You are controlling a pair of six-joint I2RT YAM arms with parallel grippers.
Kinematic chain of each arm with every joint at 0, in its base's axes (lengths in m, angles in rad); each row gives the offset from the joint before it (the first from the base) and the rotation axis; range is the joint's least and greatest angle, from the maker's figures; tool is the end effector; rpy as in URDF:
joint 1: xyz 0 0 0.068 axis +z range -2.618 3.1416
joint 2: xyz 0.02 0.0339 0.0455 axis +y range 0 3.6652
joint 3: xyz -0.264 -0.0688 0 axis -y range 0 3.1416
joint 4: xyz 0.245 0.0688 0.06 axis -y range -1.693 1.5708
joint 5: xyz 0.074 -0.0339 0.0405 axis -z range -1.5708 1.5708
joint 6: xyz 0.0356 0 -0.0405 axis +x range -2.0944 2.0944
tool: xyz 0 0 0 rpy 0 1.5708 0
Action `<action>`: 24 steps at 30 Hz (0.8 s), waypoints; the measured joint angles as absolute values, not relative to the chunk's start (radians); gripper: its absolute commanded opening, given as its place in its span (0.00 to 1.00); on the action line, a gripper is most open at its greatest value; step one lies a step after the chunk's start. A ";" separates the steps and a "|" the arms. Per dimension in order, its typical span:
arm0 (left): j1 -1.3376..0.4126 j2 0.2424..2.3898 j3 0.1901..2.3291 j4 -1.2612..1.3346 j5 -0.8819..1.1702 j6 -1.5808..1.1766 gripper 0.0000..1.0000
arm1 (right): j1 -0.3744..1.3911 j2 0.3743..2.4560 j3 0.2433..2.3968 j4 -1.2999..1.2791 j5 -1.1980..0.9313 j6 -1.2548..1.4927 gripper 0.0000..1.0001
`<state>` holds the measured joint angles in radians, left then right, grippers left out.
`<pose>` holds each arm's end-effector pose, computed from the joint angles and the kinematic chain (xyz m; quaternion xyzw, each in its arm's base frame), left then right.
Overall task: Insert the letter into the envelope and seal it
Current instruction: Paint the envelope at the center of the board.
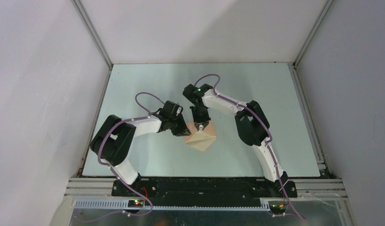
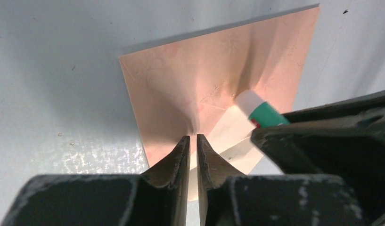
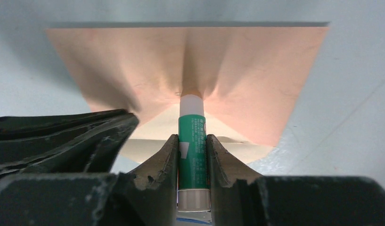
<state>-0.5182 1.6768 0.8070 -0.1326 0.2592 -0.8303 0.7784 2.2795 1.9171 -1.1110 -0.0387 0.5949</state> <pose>0.2649 -0.1616 0.1361 -0.1121 0.9459 -0.2705 0.1397 0.3215 0.3189 0.1741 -0.0924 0.9943 0.0458 0.0254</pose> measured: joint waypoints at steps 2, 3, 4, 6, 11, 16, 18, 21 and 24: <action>-0.518 1.677 0.806 -0.130 0.261 -0.830 0.17 | 0.755 2.268 1.898 -1.112 -0.038 0.595 0.00; -0.518 1.677 0.806 -0.129 0.262 -0.830 0.17 | 0.745 2.266 1.895 -1.112 -0.037 0.595 0.00; -0.518 1.677 0.806 -0.129 0.262 -0.830 0.17 | 0.736 2.265 1.894 -1.113 -0.037 0.594 0.00; -0.518 1.677 0.806 -0.129 0.262 -0.830 0.17 | 0.730 2.265 1.895 -1.113 -0.036 0.594 0.00; -0.518 1.677 0.806 -0.129 0.262 -0.830 0.17 | 0.738 2.282 1.929 -1.135 -0.017 0.592 0.00; -0.518 1.677 0.805 -0.129 0.262 -0.830 0.16 | 0.772 2.328 2.010 -1.165 -0.015 0.586 0.00; -0.518 1.677 0.804 -0.127 0.262 -0.830 0.16 | 0.789 2.348 2.043 -1.172 -0.021 0.584 0.00; -0.518 1.677 0.804 -0.125 0.263 -0.830 0.17 | 0.809 2.367 2.077 -1.177 -0.033 0.583 0.00; -0.518 1.677 0.803 -0.124 0.264 -0.830 0.16 | 0.817 2.373 2.086 -1.175 -0.047 0.582 0.00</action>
